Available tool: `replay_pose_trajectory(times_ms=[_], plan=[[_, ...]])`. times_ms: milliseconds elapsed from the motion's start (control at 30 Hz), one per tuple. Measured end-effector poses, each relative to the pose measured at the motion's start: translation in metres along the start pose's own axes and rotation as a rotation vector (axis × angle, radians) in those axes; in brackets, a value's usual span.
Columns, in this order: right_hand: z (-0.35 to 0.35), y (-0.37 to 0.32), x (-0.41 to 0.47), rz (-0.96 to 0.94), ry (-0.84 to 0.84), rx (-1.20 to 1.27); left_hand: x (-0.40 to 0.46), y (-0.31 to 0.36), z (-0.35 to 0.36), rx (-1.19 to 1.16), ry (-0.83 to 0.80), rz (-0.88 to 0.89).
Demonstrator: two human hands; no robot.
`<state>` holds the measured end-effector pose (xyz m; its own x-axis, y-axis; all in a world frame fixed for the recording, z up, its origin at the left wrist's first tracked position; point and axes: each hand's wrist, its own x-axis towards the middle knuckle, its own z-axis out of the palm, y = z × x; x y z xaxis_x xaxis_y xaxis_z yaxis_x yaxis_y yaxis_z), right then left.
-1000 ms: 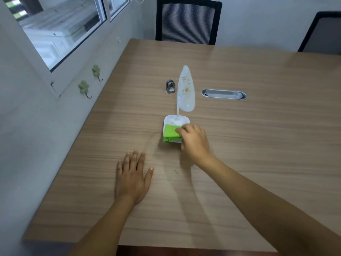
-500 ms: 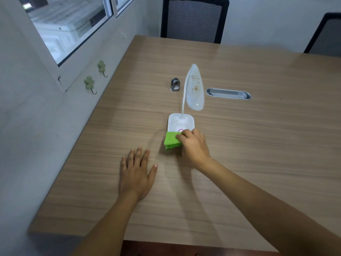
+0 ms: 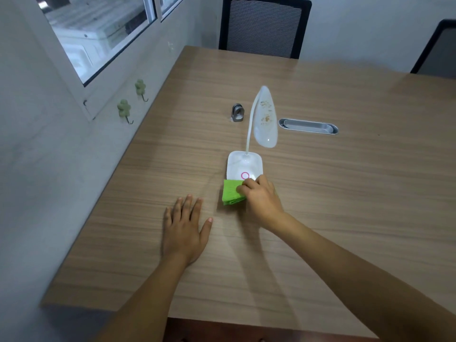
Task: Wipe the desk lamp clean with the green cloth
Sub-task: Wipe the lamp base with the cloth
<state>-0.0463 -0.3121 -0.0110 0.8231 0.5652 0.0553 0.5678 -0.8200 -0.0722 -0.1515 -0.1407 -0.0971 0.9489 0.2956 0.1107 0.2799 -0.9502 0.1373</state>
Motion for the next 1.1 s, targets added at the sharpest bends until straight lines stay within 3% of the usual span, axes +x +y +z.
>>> replay_pose_trajectory(times_ms=[233,433,633,733,933,1100], plan=[[-0.018,-0.014,0.058,0.129,0.078,-0.067,0.0,0.0,0.0,-0.016,0.004,-0.005],[-0.006,-0.026,0.067,0.076,-0.11,-0.161,0.0,0.0,-0.001,-0.008,0.013,-0.007],[0.003,0.0,0.015,-0.034,0.076,-0.221,0.001,0.0,0.0,-0.014,-0.006,-0.012],[-0.006,0.012,0.006,0.038,0.15,-0.195,0.001,0.0,-0.001,-0.005,-0.003,-0.01],[-0.021,0.007,0.053,0.122,0.04,0.002,0.0,0.0,-0.001,-0.01,-0.002,-0.006],[0.0,0.006,0.035,0.004,-0.022,0.001,0.001,-0.001,0.0,-0.002,-0.007,0.003]])
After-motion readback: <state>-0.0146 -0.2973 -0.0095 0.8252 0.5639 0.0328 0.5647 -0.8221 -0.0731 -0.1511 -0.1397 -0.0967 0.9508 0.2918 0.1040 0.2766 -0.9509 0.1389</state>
